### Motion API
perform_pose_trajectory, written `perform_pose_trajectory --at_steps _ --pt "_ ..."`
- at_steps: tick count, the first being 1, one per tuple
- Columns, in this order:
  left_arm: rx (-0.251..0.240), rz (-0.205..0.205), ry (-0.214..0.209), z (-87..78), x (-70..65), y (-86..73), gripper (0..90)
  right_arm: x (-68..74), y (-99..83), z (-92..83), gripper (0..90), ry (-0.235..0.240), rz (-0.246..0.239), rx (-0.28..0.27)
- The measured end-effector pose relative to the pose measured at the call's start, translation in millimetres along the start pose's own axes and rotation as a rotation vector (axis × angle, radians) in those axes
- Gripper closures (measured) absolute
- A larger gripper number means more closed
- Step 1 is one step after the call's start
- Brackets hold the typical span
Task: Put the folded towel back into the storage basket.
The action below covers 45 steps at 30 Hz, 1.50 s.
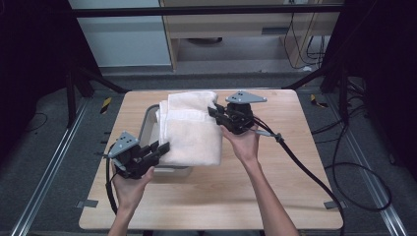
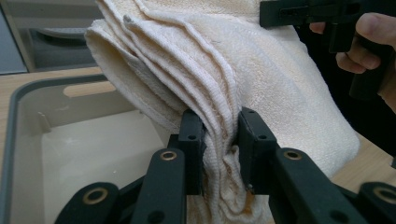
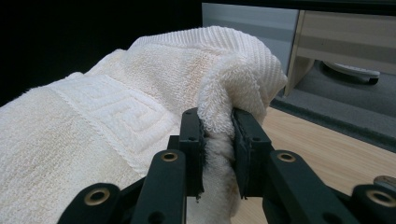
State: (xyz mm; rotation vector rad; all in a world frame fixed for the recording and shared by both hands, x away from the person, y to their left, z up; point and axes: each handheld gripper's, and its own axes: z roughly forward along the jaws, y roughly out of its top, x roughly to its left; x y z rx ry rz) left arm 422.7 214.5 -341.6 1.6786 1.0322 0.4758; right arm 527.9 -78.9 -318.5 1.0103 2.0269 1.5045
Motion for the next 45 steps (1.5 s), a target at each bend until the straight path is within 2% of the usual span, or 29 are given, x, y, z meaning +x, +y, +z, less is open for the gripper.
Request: perform_pose_trajectory --at_steps 22,36,45 --pt "-0.018 -0.046 0.082 -12.6 32.4 -0.4 72.7 21.5 14.6 43.7 75.4 0.024 -0.017 0.009" --pt "-0.014 -0.071 0.141 -14.4 53.6 -4.3 72.8 30.4 15.5 71.3 75.4 0.036 -0.016 0.024" --pt "-0.007 -0.085 0.159 -13.6 64.5 -7.4 72.9 34.4 13.9 87.4 75.4 0.04 -0.018 0.036"
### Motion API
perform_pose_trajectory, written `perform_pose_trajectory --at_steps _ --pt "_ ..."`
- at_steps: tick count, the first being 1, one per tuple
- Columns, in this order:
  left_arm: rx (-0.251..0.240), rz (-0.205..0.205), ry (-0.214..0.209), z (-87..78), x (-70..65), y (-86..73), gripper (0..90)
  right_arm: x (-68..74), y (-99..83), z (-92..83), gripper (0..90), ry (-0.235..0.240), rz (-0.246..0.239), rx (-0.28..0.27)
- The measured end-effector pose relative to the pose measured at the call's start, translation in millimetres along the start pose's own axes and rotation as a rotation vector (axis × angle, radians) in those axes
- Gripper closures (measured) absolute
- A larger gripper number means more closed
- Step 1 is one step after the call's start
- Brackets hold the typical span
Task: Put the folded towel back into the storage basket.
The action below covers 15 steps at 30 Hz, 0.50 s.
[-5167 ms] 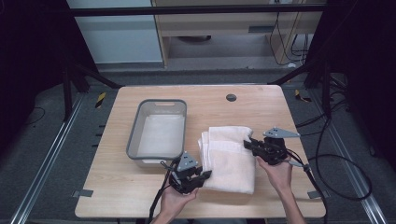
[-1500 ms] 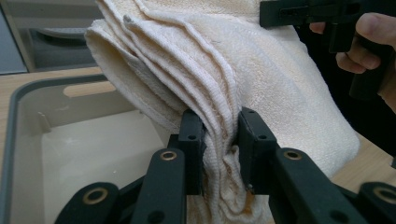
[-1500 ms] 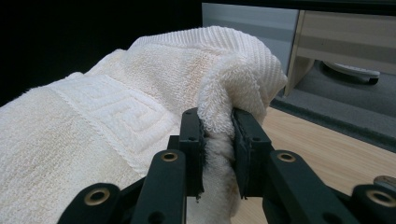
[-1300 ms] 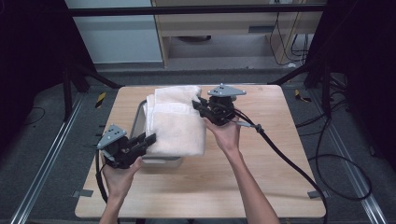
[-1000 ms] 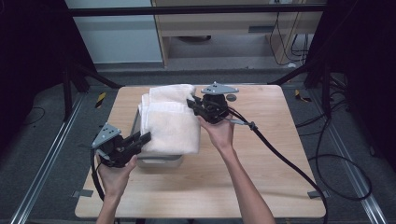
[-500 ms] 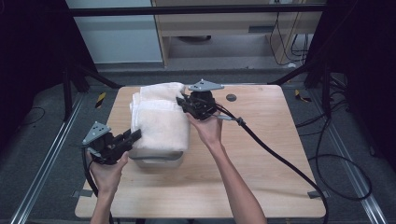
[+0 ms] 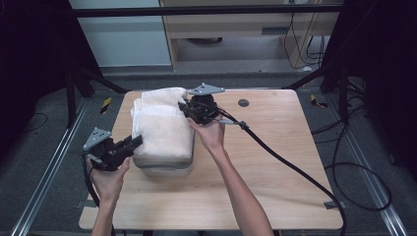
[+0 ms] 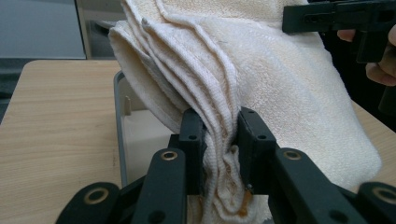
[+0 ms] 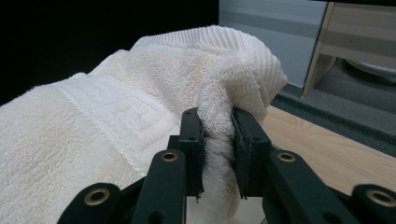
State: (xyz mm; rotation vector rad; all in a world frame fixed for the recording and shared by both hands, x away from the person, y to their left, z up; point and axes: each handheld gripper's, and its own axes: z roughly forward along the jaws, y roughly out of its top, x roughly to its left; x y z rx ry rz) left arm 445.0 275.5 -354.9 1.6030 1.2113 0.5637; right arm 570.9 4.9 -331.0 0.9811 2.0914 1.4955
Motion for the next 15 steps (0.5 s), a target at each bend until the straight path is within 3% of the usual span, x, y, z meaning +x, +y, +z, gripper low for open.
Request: perform_pose_trajectory --at_steps 15 --pt "0.054 -0.009 0.029 18.4 16.4 -9.7 72.9 -4.7 -16.2 28.8 75.3 -0.011 0.017 0.051"
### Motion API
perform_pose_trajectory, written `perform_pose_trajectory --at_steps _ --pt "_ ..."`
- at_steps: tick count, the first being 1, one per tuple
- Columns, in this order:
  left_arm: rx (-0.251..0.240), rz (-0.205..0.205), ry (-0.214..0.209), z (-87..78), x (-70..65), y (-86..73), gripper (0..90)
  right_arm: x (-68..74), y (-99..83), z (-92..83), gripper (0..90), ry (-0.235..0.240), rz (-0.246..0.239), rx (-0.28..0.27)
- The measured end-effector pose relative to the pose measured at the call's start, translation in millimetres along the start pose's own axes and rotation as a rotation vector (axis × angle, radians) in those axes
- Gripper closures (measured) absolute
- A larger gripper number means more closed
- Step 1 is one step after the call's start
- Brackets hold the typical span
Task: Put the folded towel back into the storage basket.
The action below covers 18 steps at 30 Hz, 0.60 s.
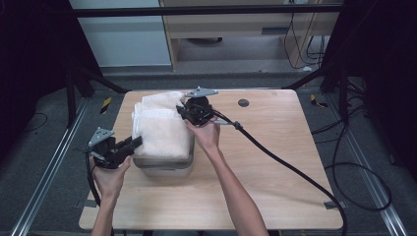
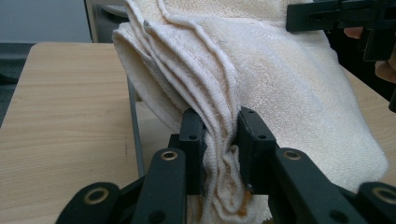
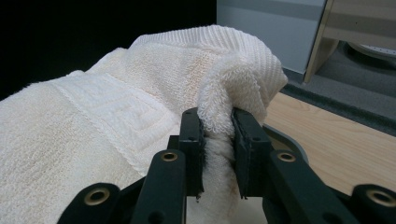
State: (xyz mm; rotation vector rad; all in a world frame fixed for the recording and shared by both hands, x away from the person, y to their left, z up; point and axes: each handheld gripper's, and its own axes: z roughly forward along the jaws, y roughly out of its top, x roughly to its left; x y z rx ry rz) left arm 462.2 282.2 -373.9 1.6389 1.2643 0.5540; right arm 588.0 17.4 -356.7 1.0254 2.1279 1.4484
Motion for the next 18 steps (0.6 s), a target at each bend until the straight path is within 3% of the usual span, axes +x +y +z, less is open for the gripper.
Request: perform_pose_trajectory --at_steps 18 --pt "0.08 0.007 0.036 25.0 9.8 -14.5 73.1 -2.4 -23.1 27.5 75.3 -0.038 -0.005 0.078"
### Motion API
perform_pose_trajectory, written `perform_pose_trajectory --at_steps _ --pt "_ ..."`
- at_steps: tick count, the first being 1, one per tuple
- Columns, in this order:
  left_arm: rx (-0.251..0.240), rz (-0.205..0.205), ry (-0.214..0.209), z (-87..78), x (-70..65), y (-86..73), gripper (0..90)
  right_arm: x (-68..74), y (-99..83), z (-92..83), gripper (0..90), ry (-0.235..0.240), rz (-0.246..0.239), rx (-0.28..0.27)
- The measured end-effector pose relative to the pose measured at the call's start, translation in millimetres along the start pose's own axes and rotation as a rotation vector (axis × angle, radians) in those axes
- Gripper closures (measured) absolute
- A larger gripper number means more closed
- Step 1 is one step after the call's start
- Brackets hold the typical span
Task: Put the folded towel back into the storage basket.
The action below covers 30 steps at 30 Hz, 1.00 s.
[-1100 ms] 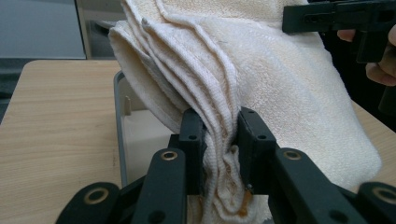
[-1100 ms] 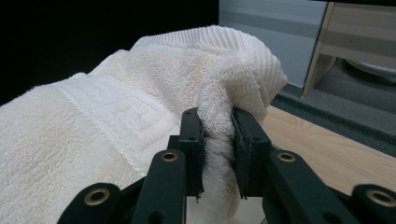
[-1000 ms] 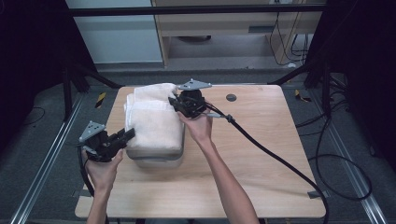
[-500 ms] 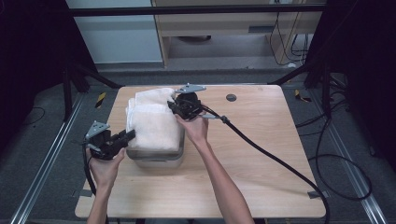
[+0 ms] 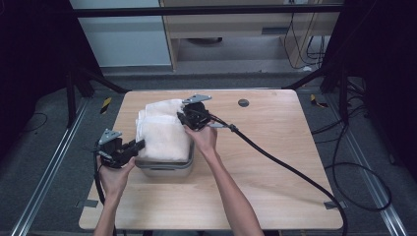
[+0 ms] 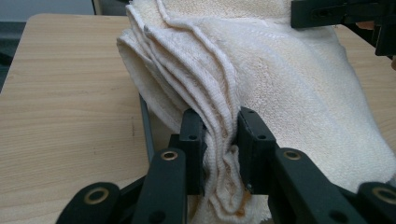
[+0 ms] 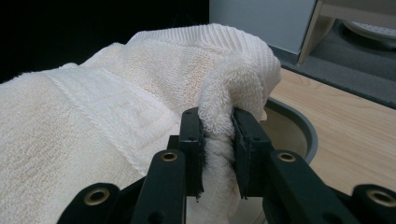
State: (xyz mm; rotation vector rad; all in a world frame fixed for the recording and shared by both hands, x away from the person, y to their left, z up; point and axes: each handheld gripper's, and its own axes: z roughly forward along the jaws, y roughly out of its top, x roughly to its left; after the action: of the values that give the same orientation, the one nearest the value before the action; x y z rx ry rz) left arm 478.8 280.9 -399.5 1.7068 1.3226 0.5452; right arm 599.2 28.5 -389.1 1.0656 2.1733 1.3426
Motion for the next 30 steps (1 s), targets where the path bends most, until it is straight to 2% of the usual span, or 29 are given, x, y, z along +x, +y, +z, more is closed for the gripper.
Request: perform_pose_trajectory --at_steps 10,15,28,30 --pt "0.03 0.014 0.006 9.6 -0.1 -3.6 73.0 -4.8 -8.9 9.6 75.1 -0.004 0.014 0.026" --pt "0.057 0.017 0.007 15.4 -0.1 -7.1 73.0 -8.2 -19.4 15.8 74.7 -0.001 0.026 0.051" --pt "0.124 0.043 0.026 27.0 -3.7 -15.2 72.6 -9.8 -36.5 23.5 72.5 -0.033 -0.01 0.119" --pt "0.145 0.052 0.045 30.8 -5.6 -16.3 71.7 -11.4 -39.1 24.3 71.0 -0.03 -0.024 0.118"
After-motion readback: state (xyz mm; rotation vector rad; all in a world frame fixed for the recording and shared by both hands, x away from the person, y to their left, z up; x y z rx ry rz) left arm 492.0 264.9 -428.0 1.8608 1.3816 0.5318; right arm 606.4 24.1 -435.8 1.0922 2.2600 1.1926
